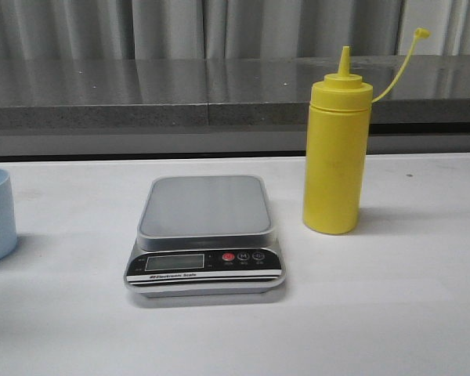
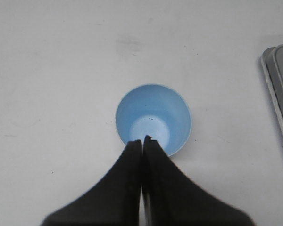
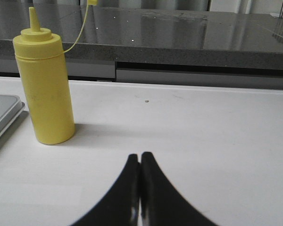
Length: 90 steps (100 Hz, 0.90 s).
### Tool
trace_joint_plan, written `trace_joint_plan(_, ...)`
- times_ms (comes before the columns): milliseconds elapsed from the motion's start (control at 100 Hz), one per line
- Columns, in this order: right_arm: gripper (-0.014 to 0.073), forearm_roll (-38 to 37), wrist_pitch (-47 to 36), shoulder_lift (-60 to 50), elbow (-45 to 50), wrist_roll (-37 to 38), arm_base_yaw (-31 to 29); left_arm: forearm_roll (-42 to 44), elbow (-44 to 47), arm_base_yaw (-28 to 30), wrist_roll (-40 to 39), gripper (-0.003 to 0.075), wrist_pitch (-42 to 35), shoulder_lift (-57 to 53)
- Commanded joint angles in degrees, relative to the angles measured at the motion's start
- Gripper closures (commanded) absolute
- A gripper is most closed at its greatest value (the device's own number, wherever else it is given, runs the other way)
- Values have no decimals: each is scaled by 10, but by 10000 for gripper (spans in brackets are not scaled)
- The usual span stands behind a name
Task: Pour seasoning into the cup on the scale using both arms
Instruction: 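Lower the left gripper over the light blue cup, then grasp the light blue cup with the left gripper and lift it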
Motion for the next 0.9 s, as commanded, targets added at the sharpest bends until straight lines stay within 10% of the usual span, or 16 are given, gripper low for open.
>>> trace_joint_plan(0, 660, -8, -48, -12, -12, -1, -3, -6, -20, 2, -4, 633, -36, 5)
trace_joint_plan(270, 660, -8, -48, -12, -12, -1, -3, -2, -20, 2, -4, 224, -42, 21)
trace_joint_plan(890, 660, -8, -48, -12, -12, -1, -3, -6, -39, 3, -5, 216, -103, 132)
